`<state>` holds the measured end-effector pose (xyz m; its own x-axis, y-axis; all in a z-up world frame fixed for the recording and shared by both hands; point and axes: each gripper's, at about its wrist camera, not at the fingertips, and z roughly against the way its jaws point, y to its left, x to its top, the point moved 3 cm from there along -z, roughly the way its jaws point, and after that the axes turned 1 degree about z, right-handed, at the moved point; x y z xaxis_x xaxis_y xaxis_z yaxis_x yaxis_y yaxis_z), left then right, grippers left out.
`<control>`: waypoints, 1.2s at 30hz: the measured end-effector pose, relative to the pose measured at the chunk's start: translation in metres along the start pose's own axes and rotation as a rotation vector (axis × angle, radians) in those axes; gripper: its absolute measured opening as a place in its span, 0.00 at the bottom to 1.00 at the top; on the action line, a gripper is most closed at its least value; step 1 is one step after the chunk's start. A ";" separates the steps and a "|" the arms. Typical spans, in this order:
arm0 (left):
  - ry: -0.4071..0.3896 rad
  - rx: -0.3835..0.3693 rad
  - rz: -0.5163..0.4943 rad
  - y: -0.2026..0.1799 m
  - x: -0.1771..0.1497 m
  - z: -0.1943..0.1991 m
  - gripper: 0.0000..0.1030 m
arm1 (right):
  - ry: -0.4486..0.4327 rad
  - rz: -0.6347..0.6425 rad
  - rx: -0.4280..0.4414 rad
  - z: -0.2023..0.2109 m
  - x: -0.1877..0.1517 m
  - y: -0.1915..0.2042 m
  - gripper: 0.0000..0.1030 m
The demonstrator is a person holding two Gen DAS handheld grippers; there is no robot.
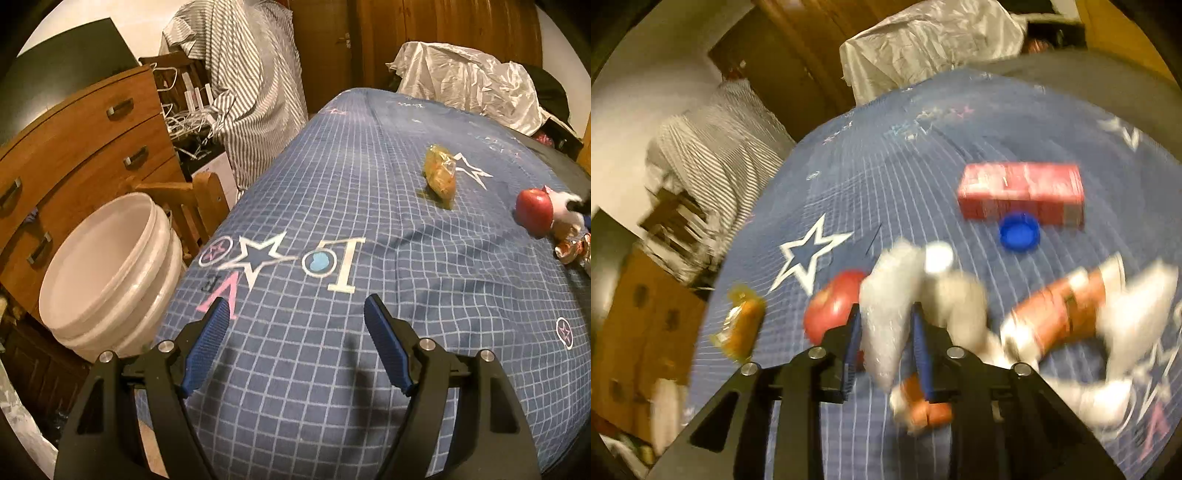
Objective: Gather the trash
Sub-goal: 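Grasp the bubble wrap with the right gripper while the left grasps the red-white paper bag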
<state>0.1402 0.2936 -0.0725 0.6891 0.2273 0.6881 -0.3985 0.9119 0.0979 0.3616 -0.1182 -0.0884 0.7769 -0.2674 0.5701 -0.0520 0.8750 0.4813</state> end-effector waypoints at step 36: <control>-0.068 -0.690 -0.603 -0.317 0.022 0.008 0.49 | -0.019 -0.016 0.145 0.152 -0.160 -0.105 0.79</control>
<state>0.2764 0.0066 -0.0827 0.6171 -0.3538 0.7029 0.4819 0.8761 0.0179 0.1475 -0.2288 -0.1292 0.7665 -0.2894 0.5734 -0.1309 0.8036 0.5806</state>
